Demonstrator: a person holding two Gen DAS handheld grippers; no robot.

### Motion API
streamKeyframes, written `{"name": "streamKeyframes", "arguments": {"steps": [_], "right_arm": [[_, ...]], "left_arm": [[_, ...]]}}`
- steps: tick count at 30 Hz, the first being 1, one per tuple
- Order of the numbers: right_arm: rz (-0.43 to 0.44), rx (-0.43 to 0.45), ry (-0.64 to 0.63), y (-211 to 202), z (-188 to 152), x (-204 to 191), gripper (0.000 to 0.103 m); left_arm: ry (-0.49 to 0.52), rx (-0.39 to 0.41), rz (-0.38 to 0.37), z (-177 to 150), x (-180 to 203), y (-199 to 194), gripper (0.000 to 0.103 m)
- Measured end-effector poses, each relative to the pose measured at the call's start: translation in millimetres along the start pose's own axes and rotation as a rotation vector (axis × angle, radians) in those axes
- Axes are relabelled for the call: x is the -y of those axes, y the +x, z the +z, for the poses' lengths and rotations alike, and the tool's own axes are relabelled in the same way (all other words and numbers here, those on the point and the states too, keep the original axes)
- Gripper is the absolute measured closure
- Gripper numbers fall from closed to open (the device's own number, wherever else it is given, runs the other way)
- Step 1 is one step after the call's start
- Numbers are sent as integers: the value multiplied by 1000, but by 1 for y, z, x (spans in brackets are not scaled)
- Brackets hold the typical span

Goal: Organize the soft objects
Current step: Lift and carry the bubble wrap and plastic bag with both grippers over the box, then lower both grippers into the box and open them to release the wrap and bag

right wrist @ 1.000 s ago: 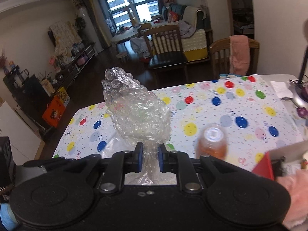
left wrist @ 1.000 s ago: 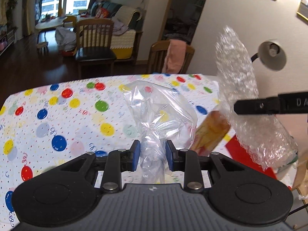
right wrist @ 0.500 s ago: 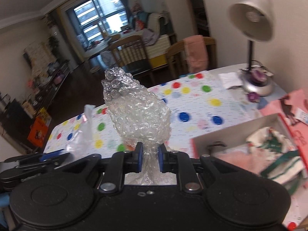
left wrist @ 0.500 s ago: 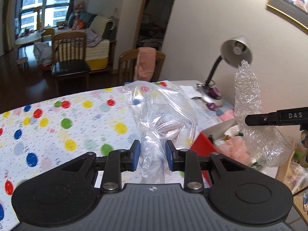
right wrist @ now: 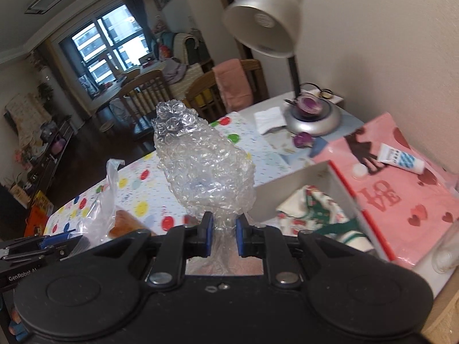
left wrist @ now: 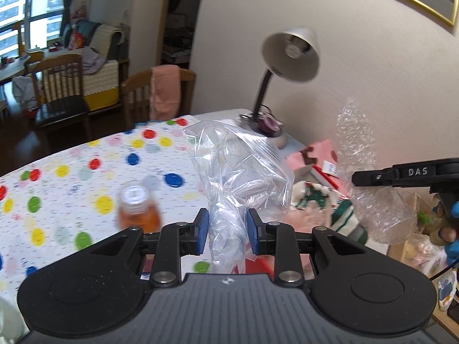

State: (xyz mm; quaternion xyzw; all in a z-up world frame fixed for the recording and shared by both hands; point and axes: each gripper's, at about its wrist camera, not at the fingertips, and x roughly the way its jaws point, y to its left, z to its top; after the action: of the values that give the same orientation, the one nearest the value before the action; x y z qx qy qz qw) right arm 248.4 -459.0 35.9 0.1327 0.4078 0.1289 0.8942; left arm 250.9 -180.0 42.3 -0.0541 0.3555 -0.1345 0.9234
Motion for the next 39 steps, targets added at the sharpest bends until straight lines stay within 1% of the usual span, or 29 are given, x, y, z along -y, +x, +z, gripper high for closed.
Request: {"name": "streamKeyframes", "arguments": {"steps": [4,9,13,17,20,22,25,29,34,37,39], "right_arm": [[-21,-10,30,-1,-2,33,88],[-53,-35,61,5,-5,63,88],[-58,-69,70,11,-9,79,88],[-57,-109,70,25,-14,86,88],[-58,-129,74,35,-16,89,88],[-60,-141,75,41,-17,93,87],[-67,-170,76,53,-19,98,87],[-77,-197,68,70,-22,100,87],[-76,-231,81,89,-27,107,87],[-80,-245,73,97,-31,108,87],[-83,-248,76,101,-33,109,86]], "left_arm": [[25,-22,-25,7,27,19,75],[41,-58,-66,18,56,47,75],[66,-90,-89,26,79,74,75],[76,-115,-113,33,99,104,75],[68,-161,-125,33,110,131,75],[64,-197,-132,29,115,148,75],[94,-231,-123,21,121,171,75],[58,-281,-124,15,115,199,75],[44,-354,-137,11,111,218,75],[17,-395,-146,5,105,225,75],[-4,-408,-147,3,101,229,75]]}}
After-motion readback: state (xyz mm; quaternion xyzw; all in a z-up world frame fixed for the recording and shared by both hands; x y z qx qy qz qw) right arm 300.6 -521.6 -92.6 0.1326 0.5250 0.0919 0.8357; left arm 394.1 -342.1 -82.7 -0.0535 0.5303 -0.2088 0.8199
